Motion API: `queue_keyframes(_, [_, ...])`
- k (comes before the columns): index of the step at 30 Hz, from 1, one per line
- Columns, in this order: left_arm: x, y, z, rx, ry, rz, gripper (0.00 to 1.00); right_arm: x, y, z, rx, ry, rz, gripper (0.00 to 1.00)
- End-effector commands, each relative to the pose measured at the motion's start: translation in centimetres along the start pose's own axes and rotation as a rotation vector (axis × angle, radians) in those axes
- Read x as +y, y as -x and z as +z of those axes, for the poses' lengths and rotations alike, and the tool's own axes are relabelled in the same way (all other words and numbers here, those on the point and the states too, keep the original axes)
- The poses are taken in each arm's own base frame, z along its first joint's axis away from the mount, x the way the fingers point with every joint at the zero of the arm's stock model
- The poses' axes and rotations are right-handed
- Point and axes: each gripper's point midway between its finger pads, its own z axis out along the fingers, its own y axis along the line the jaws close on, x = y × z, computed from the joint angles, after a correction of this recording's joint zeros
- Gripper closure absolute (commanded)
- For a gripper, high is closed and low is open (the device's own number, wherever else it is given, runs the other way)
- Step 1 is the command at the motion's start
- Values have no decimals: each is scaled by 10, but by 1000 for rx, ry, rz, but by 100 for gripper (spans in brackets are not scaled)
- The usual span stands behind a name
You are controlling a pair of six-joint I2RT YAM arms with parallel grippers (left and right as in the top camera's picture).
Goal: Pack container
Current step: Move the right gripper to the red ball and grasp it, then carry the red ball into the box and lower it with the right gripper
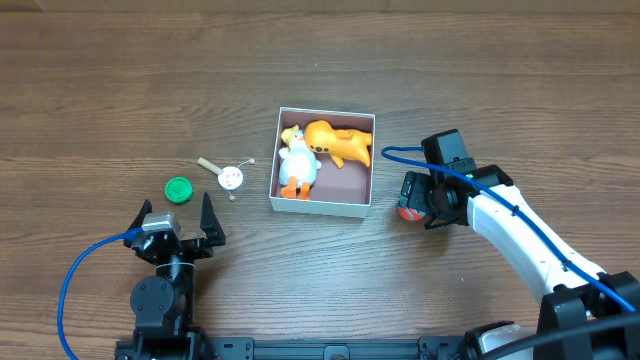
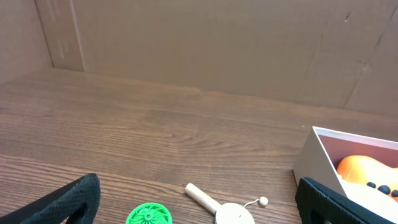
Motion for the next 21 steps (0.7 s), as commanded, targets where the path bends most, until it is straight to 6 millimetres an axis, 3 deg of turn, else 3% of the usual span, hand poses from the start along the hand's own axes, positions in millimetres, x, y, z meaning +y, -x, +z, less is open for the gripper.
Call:
queue_keyframes(1, [3, 1, 0, -10, 14, -10, 0, -4, 1, 1, -7, -14, 13, 21])
queue_keyframes(16, [3, 1, 0, -10, 14, -10, 0, -11, -24, 28, 22, 8, 21, 24])
queue_keyframes(17, [3, 1, 0, -9, 14, -10, 0, -11, -24, 28, 19, 10, 21, 29])
queue_keyframes(19, [3, 1, 0, -10, 14, -10, 0, -10, -22, 27, 13, 13, 21, 51])
queue_keyframes(20, [3, 1, 0, -9, 14, -10, 0, -10, -22, 27, 12, 13, 21, 70])
queue_keyframes(21, [3, 1, 0, -10, 14, -10, 0, -10, -21, 27, 11, 13, 21, 82])
